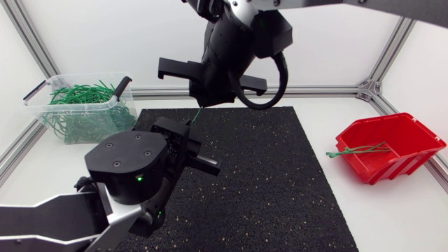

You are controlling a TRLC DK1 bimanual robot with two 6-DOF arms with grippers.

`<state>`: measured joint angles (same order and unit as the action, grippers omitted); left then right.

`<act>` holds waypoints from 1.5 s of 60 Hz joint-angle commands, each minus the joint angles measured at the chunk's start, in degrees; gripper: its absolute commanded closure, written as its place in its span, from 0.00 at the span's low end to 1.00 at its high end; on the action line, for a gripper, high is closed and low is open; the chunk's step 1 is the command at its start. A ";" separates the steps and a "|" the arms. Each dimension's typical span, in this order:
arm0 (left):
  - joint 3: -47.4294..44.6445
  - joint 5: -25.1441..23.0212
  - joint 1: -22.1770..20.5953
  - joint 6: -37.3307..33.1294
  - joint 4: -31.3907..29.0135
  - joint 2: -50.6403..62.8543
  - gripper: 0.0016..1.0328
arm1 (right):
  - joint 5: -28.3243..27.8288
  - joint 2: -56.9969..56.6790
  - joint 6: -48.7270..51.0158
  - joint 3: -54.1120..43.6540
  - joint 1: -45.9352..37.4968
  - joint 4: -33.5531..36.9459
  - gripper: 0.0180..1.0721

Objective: Take a green cable tie from the red box, thread the tail through the head to close it, then place it in the transparent bin on the left.

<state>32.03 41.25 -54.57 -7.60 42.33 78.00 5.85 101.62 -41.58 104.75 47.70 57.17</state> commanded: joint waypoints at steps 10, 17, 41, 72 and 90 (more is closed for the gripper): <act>-2.50 -0.56 0.16 -1.02 1.27 -3.55 0.96 | -0.75 -3.19 3.88 -2.97 0.55 -0.48 0.63; -3.20 -2.93 0.51 -0.58 1.18 -4.78 0.96 | -1.72 -5.30 7.22 -4.64 0.20 -1.36 0.55; -7.16 -15.59 5.61 4.17 -2.95 -13.66 0.96 | -20.79 -13.73 24.36 -14.66 -8.68 -9.97 0.50; -9.36 -38.62 12.99 17.09 -10.69 -22.63 0.96 | -50.32 -17.16 43.78 -31.36 -18.87 -28.08 0.50; -9.44 -47.50 14.75 22.54 -13.32 -24.56 0.96 | -57.26 -16.37 48.09 -35.58 -18.17 -34.23 0.52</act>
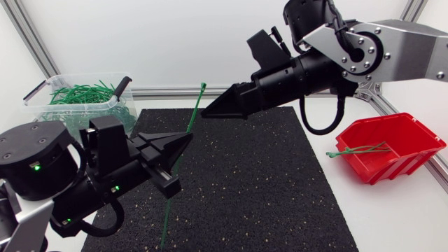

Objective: Take a green cable tie from the red box, thread the tail through the head to close it, then place it in the transparent bin on the left.

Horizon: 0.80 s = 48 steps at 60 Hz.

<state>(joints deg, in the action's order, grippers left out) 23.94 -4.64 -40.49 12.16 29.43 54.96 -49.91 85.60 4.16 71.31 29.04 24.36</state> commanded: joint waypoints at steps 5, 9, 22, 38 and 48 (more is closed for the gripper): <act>-1.18 -2.74 0.94 3.92 -1.57 -2.75 0.96 | -1.95 -0.26 5.06 -2.67 1.20 -2.39 0.52; -1.09 -3.88 1.29 4.89 -2.36 -3.72 0.96 | -3.70 -0.44 6.91 -3.37 1.64 -2.74 0.53; -0.30 -8.71 3.22 7.61 -4.12 -4.60 0.96 | -7.39 -1.58 9.46 -4.34 4.01 -2.65 0.53; -0.13 -9.59 2.17 7.79 -5.17 -5.83 0.96 | -9.06 -1.23 10.51 -4.07 4.27 -4.14 0.67; 0.23 -9.95 2.61 8.49 -6.05 -7.41 0.96 | -9.06 -0.44 10.60 -4.25 3.57 -4.23 0.67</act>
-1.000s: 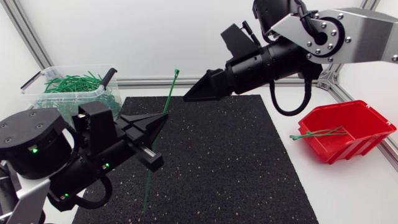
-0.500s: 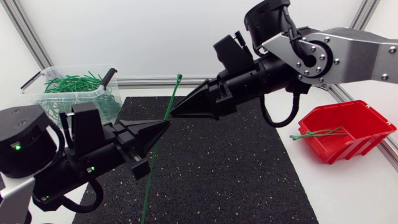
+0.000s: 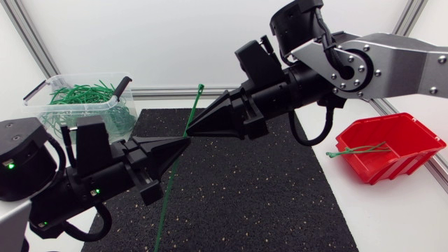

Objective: Take a green cable tie from the red box, thread the tail through the head to close it, then place it in the transparent bin on the left.

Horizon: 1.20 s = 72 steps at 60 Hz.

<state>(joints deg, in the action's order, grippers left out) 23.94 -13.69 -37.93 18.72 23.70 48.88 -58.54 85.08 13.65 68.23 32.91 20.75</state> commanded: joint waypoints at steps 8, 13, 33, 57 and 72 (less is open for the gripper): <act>0.23 -0.90 -0.04 2.11 -0.76 -2.13 0.96 | -0.43 0.62 1.56 -1.17 -1.35 -0.63 0.67; 0.23 -0.90 -0.30 2.11 -0.94 -2.13 0.96 | -0.43 0.53 1.82 -1.08 -1.53 -0.63 0.67; 0.49 -0.90 -1.09 2.11 -1.38 -1.69 0.96 | -0.26 1.05 1.73 -1.17 0.14 -1.68 0.67; 0.67 -0.90 -1.35 2.11 -1.64 -1.42 0.96 | 0.10 0.97 2.26 -2.92 1.64 -4.84 0.93; 0.58 -0.90 -1.27 2.11 -2.52 -0.89 0.96 | 2.03 0.70 2.17 -1.96 1.81 -3.26 0.95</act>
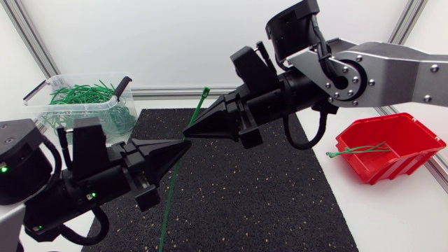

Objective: Take a green cable tie from the red box, thread the tail through the head to close it, then place it in the transparent bin on the left.

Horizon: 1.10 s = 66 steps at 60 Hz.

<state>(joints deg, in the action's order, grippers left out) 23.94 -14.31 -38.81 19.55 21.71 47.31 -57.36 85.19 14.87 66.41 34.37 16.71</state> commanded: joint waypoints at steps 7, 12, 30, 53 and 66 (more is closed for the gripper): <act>0.93 -0.28 0.05 1.19 -1.41 1.12 0.58 | 4.45 0.24 1.03 1.18 0.26 2.80 0.95; 1.28 -0.28 0.93 0.49 -2.47 0.77 0.41 | 7.62 -0.29 2.35 1.53 0.35 5.09 0.95; 1.81 -10.57 12.62 -1.45 -7.30 -3.36 0.11 | 17.37 -0.46 8.24 5.75 2.81 22.40 0.95; 5.67 -24.01 15.25 0.75 -7.30 4.02 0.10 | 18.25 7.27 11.23 13.92 5.18 40.33 0.95; 8.05 -29.90 17.19 1.81 -7.21 7.62 0.10 | 15.26 11.40 13.87 16.82 4.83 44.90 0.95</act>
<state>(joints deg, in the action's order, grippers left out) 29.78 -42.59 -22.17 19.77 14.35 54.00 -40.99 94.63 26.72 81.34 39.27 60.05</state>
